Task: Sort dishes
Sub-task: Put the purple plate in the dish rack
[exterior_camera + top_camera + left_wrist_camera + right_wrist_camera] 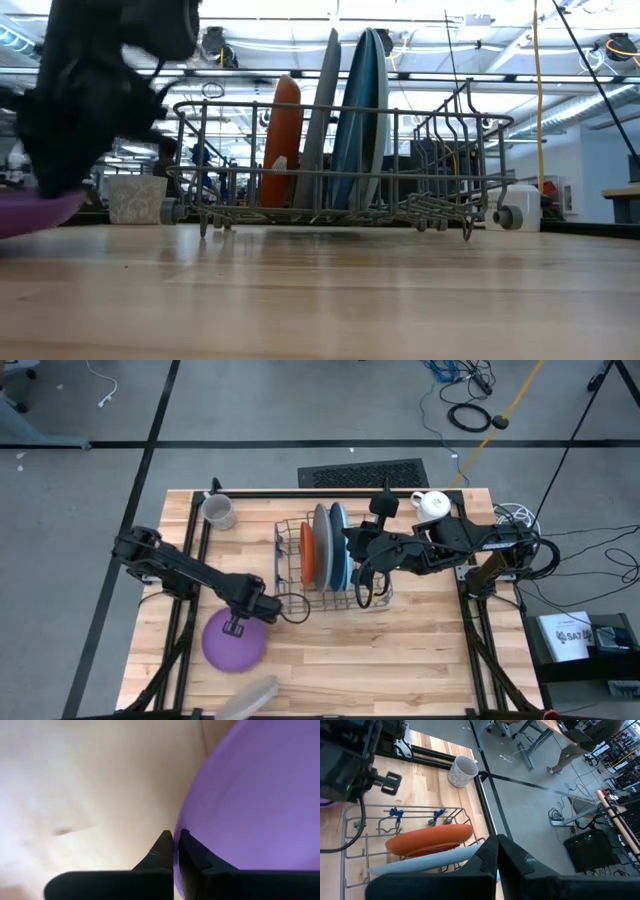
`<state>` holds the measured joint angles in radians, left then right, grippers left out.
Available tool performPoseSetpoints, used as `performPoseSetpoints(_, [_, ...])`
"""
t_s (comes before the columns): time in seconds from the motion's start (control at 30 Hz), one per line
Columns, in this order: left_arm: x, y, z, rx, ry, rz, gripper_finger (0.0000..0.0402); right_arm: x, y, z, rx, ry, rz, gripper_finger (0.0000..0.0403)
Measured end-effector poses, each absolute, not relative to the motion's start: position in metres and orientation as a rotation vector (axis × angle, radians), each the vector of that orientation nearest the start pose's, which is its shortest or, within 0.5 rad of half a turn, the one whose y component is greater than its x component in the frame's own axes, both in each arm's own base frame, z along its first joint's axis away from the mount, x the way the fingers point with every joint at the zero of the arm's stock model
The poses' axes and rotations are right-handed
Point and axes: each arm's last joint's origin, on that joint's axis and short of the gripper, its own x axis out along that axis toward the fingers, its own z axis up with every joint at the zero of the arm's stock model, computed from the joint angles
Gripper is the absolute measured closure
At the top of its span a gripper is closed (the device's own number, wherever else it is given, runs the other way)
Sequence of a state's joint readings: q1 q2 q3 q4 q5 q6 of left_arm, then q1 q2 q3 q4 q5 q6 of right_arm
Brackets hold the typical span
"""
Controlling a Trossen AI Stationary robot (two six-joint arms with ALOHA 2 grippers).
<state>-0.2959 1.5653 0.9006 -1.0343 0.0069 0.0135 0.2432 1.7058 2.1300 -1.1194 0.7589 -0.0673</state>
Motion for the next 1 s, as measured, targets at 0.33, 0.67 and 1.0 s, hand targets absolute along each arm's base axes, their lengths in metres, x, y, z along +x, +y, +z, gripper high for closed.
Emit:
performPoseSetpoints(0.33, [0.219,-0.059,0.237,0.385,1.524,-0.007,0.0401,0.317,0.058,0.464,-0.402,0.635,-0.474,0.0403])
performPoseSetpoints(0.67, [0.201,-0.049,0.294,0.412,1.356,0.174,0.0401,0.317,0.058,0.464,-0.404,0.638,-0.474,0.0403])
performPoseSetpoints(1.0, [0.186,-0.042,0.356,0.633,1.142,0.151,0.0401,0.317,0.058,0.463,-0.408,0.647,-0.473,0.0403])
